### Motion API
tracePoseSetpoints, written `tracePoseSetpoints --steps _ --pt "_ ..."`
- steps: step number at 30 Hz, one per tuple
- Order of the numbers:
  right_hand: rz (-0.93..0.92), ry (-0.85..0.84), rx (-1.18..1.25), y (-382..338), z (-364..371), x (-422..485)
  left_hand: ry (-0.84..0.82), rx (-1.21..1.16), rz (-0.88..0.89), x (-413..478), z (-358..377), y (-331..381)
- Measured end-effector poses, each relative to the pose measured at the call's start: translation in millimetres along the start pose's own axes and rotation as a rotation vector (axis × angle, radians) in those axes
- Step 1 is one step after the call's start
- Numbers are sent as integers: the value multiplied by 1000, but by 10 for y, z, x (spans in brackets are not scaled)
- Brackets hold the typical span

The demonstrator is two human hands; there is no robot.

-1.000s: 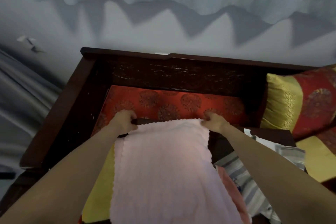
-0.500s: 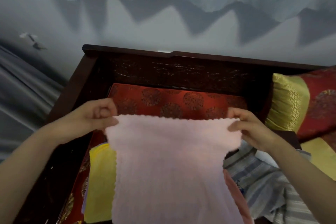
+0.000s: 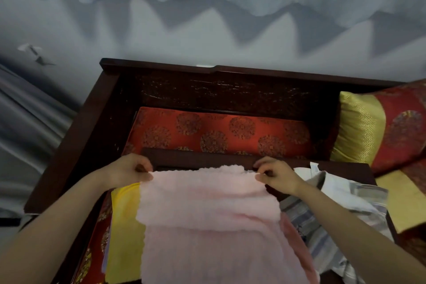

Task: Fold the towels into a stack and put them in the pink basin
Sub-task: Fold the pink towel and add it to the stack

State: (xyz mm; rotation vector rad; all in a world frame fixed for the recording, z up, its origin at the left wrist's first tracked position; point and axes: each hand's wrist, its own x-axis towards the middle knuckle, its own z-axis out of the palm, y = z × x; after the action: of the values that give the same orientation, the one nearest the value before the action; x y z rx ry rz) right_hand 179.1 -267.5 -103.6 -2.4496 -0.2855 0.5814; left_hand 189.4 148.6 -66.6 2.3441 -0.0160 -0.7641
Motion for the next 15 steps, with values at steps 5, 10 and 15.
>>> tracePoseSetpoints --steps 5,10,15 --pt "-28 -45 62 -4 55 172 -256 -28 -94 45 -20 131" --pt "86 -113 247 15 -5 161 -349 -133 -168 80 -42 194" --pt "133 -206 231 72 -9 177 -216 -120 -59 178 -19 214"
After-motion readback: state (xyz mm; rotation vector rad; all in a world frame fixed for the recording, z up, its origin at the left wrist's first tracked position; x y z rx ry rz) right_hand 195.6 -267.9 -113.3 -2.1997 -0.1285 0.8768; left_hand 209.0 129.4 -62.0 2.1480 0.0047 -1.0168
